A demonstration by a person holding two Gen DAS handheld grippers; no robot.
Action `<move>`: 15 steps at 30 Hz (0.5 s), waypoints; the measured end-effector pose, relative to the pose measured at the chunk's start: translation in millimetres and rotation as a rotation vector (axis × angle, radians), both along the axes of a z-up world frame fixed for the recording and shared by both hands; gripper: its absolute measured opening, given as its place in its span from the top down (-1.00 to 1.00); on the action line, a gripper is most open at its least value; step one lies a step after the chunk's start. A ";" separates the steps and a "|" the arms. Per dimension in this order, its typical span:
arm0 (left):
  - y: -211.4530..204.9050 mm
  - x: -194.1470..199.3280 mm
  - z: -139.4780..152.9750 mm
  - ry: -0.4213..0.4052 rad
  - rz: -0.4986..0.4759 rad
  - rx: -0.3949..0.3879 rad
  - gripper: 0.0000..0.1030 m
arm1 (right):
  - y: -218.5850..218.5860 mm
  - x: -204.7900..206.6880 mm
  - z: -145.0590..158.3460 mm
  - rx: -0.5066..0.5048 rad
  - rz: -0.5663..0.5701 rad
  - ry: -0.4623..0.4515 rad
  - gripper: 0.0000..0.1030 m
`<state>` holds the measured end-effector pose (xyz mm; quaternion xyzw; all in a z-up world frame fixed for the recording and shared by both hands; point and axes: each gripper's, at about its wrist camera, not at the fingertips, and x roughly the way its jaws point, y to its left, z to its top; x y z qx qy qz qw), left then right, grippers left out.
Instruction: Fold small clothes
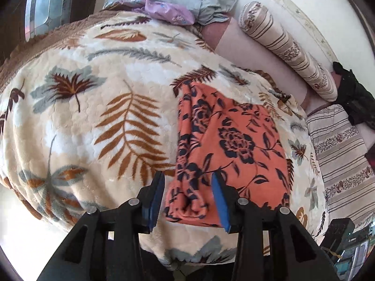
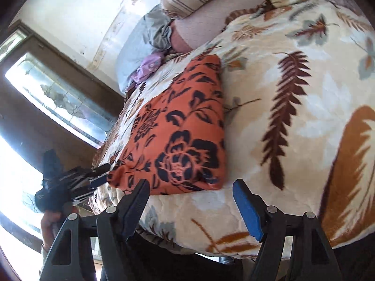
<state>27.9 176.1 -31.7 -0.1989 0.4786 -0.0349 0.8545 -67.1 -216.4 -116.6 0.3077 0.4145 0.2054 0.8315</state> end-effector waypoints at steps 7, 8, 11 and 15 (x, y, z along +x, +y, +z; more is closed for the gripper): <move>-23.2 -1.1 -60.4 0.167 0.039 0.077 -0.01 | -14.5 -1.1 -5.4 0.004 -0.043 0.011 -0.49; -15.9 -7.5 -62.1 0.144 0.080 0.019 -0.03 | -16.6 -1.3 -6.6 0.005 -0.047 0.015 -0.49; -12.0 -15.3 -53.0 0.146 0.119 0.009 -0.06 | -22.6 -0.9 -12.7 0.005 -0.071 0.032 -0.53; -23.3 -18.9 -27.1 0.064 0.115 0.100 -0.06 | -25.5 1.5 -16.8 0.021 -0.087 0.044 -0.53</move>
